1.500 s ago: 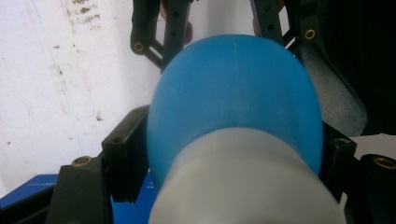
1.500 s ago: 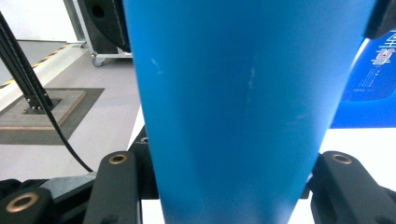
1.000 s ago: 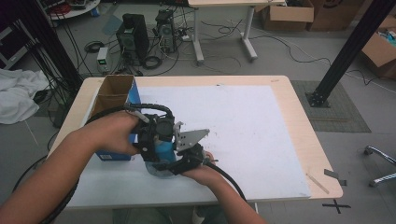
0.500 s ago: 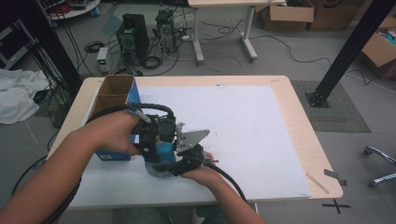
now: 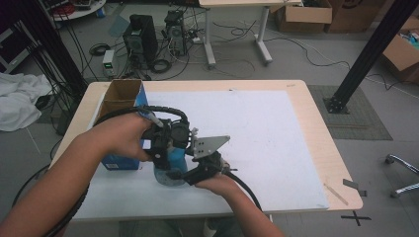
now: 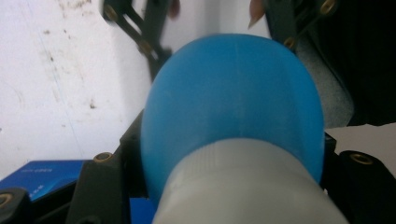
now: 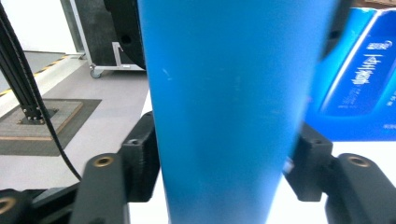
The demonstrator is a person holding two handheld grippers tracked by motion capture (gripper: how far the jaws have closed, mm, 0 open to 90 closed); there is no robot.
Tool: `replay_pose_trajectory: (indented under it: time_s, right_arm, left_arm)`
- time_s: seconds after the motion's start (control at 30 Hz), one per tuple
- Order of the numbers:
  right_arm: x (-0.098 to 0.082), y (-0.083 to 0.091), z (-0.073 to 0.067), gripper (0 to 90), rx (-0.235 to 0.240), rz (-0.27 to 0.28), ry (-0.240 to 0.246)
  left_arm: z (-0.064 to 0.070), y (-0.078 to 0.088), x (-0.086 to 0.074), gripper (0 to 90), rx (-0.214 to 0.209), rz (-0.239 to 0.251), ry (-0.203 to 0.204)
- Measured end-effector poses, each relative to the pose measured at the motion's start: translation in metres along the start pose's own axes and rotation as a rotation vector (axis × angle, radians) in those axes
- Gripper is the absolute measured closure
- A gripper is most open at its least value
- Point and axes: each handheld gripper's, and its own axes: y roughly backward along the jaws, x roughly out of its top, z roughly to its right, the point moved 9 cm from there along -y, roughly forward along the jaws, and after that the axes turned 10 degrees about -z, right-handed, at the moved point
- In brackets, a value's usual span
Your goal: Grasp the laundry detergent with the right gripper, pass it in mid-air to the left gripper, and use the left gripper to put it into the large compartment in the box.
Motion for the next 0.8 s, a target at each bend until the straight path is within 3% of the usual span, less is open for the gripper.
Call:
replay_pose_trajectory:
  time_s: [0.4,0.53,0.6,0.7,0.73,0.8]
  right_arm:
    - [-0.006,0.023,0.009,16.8,0.006,-0.076,-0.035]
    - [-0.007,0.035,0.011,13.7,0.01,-0.136,-0.037]
    - [-0.007,0.043,0.013,13.3,0.012,-0.164,-0.036]
    - [-0.004,0.061,0.018,12.0,-0.005,-0.235,-0.022]
    - [-0.003,0.065,0.019,10.4,-0.011,-0.249,-0.018]
    - [-0.001,0.07,0.02,8.6,-0.019,-0.273,-0.015]
  left_arm:
    - [-0.011,0.013,-0.014,38.7,-0.032,0.026,0.072]
    - [-0.014,0.025,-0.019,38.7,-0.04,0.014,0.103]
    - [-0.018,0.03,-0.024,38.6,-0.06,-0.001,0.144]
    - [-0.024,0.04,-0.032,38.4,-0.121,-0.033,0.241]
    - [-0.024,0.04,-0.032,38.4,-0.121,-0.033,0.241]
    - [-0.028,0.045,-0.036,38.5,-0.127,-0.037,0.28]
